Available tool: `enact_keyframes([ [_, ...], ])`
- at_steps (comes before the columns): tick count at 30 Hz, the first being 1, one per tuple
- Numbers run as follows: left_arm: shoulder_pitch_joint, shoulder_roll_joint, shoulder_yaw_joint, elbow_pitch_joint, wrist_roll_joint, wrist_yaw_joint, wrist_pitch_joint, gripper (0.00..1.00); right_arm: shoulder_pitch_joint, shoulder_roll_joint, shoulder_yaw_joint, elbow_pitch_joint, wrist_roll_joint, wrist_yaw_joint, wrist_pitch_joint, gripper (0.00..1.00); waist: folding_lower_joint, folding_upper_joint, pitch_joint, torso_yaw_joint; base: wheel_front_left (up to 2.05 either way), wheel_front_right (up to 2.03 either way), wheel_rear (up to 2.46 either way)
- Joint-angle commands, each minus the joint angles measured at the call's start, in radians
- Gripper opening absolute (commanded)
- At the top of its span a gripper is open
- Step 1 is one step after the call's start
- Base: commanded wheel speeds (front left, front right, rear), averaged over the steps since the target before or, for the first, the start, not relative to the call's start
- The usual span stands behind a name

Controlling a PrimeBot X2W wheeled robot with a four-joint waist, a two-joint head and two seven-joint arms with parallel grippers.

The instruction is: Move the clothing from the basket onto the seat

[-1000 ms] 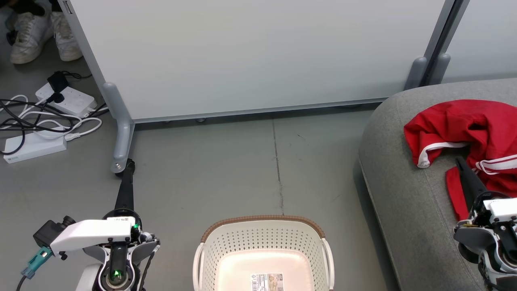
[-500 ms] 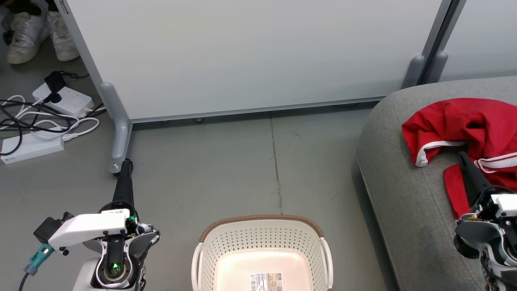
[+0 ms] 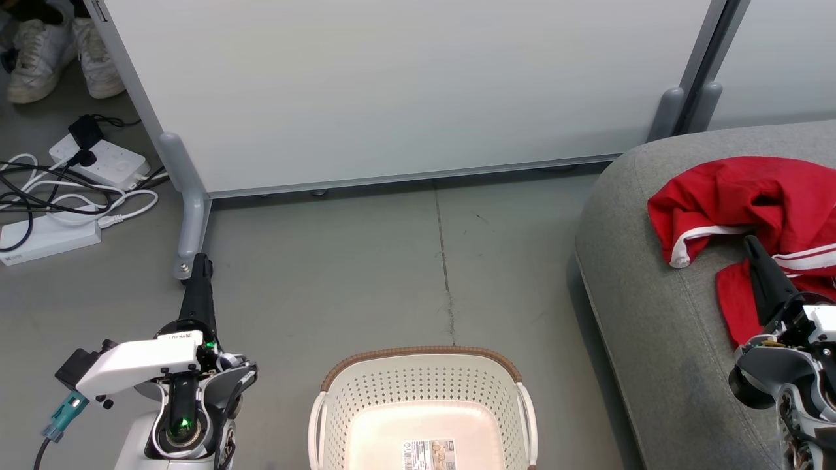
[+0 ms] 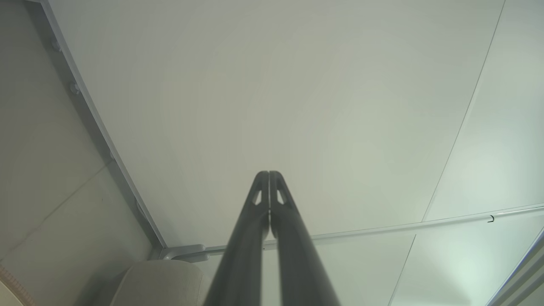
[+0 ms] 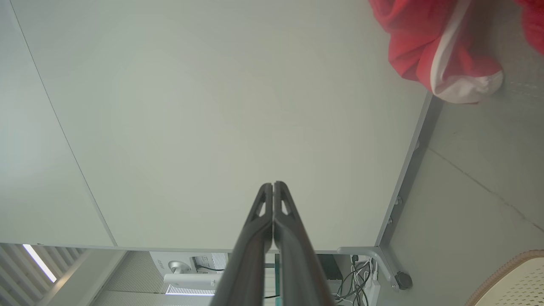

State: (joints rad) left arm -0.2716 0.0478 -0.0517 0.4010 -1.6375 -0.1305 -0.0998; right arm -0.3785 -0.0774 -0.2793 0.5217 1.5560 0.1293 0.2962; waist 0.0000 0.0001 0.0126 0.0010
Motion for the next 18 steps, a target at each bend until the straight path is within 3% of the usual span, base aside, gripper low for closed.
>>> enact_keyframes([
  [1, -0.01, 0.002, 0.003, 0.002, -0.004, -0.004, 0.002, 0.0, -0.002, -0.009, 0.0, 0.0, 0.003, 0.002, 0.004, 0.0, 0.0, -0.0001, 0.0, 0.0, 0.0, 0.0, 0.0],
  [18, -0.01, 0.002, 0.003, 0.002, -0.004, -0.004, 0.001, 0.0, -0.002, -0.011, 0.002, 0.0, 0.005, 0.002, 0.001, 0.0, 0.0, -0.0001, 0.0, 0.0, 0.0, 0.0, 0.0],
])
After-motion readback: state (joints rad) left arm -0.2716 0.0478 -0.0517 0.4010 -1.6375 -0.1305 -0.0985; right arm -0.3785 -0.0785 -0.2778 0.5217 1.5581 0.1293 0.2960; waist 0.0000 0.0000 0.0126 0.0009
